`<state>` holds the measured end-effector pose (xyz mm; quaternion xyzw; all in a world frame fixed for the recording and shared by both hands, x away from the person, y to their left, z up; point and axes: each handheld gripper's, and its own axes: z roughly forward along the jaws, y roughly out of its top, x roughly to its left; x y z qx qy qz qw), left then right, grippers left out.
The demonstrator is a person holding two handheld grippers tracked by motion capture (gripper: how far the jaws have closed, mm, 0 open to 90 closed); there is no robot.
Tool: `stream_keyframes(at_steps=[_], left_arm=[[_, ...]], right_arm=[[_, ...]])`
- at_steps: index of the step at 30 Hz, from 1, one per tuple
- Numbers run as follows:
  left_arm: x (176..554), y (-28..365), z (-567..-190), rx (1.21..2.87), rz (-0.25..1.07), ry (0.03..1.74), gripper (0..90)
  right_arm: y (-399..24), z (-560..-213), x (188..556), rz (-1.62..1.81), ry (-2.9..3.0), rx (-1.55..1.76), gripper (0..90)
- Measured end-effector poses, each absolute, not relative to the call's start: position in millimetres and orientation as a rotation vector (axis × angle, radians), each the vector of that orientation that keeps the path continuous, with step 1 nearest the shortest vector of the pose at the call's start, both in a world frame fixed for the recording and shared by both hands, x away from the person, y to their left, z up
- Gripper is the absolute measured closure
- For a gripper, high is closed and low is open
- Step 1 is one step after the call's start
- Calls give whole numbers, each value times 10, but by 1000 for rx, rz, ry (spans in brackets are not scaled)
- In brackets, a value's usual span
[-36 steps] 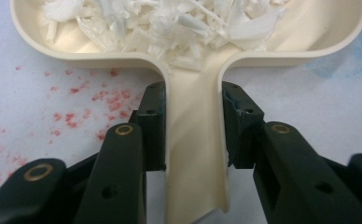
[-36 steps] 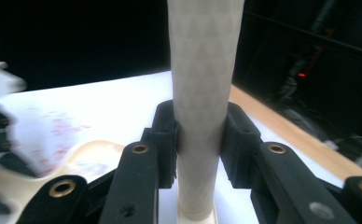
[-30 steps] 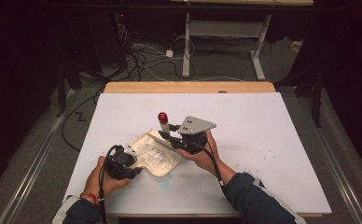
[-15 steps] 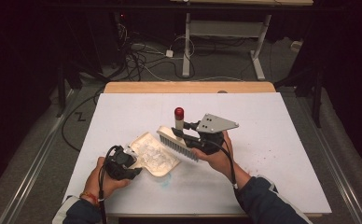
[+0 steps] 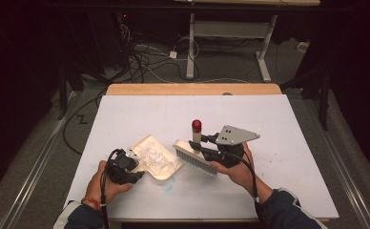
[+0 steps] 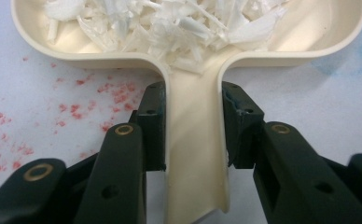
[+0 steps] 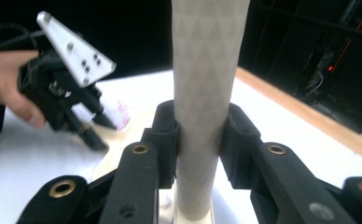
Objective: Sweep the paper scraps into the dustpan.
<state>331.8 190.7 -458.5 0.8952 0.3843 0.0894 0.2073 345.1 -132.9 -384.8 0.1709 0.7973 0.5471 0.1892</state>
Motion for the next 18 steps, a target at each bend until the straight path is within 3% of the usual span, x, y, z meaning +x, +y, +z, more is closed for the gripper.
stream_keyframes(at_steps=[9,18], left_arm=[[3327,1929,-4583,2489,253,1078,631],[3341,1952,-4585,2486,251,1083,630]], right_arm=[[-1161,-3829,3424,1607,2255,411,702],[-1036,-3632,3791,1592,2177,478,702]])
